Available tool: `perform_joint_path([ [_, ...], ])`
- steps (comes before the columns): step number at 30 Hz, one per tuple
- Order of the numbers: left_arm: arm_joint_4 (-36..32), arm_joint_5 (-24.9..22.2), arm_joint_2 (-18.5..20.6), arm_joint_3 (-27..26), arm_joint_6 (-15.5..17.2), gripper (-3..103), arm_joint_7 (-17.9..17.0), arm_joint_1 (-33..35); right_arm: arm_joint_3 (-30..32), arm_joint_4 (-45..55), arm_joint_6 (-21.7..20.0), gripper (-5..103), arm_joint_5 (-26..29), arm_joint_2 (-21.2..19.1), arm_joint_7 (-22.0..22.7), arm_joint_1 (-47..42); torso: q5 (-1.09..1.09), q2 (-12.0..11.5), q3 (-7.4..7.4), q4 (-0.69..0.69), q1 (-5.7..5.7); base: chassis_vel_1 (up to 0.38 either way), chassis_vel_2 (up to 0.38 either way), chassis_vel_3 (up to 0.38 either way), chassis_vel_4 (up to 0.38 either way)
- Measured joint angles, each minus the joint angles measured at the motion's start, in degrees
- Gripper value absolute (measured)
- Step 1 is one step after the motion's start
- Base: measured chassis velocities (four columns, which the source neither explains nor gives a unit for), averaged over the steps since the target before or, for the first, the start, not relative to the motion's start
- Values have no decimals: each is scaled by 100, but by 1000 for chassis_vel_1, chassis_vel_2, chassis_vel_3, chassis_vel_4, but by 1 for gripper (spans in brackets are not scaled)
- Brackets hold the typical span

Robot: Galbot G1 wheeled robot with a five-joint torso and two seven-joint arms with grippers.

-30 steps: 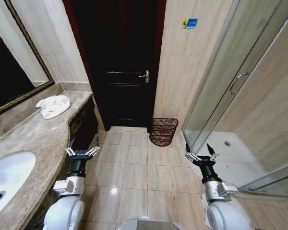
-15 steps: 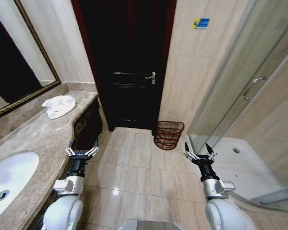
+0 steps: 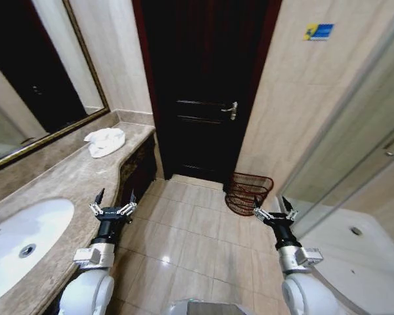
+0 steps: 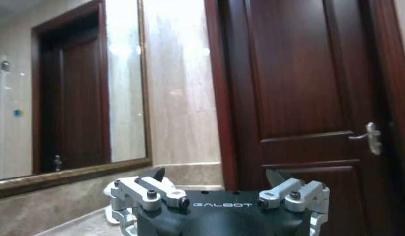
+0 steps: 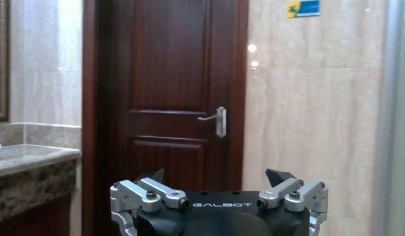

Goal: Discard the used towel into the hamper.

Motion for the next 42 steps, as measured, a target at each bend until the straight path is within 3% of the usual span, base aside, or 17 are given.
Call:
perform_joint_path([
  [15, -4, 42, -54, 22, -308, 100, -30, 35, 3, 5, 74, 100, 12, -24, -25, -65, 0, 0, 0, -1, 0, -50, 94, 92, -51],
  [42, 80, -11, 51, 16, -352, 100, -30, -8, -68, -67, 27, 100, -103, 33, -34, 76, 0, 0, 0, 0, 1, -91, 93, 89, -91],
])
